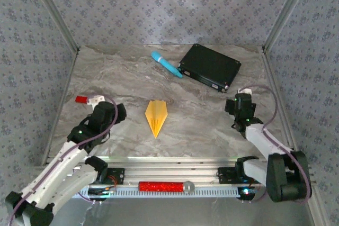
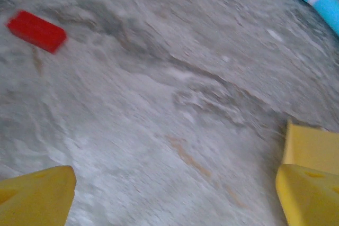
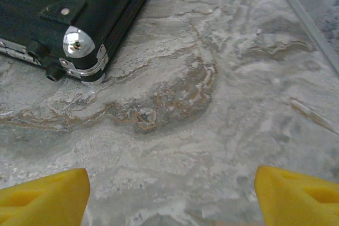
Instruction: Fold a paper plane with a square sheet of paper (pick it up from the middle)
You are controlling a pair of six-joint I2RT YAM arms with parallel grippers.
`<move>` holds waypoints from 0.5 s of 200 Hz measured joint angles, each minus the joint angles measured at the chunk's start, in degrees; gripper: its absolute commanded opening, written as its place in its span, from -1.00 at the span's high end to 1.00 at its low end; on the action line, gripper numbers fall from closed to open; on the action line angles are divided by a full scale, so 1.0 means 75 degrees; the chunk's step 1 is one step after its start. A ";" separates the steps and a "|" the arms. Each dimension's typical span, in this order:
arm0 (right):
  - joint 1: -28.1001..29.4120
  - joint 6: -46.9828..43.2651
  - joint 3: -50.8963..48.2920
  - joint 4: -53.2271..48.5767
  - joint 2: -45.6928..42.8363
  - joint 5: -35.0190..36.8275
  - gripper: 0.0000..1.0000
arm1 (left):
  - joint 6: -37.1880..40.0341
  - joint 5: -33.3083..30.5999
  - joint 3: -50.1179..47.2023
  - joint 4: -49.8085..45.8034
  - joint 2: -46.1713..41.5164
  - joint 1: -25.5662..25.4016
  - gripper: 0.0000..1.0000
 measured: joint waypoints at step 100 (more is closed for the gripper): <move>-0.0781 -0.1102 0.0551 0.2594 0.2250 -0.2506 -0.56 | 0.1658 0.0087 -0.1043 0.2830 0.1029 0.2932 -0.99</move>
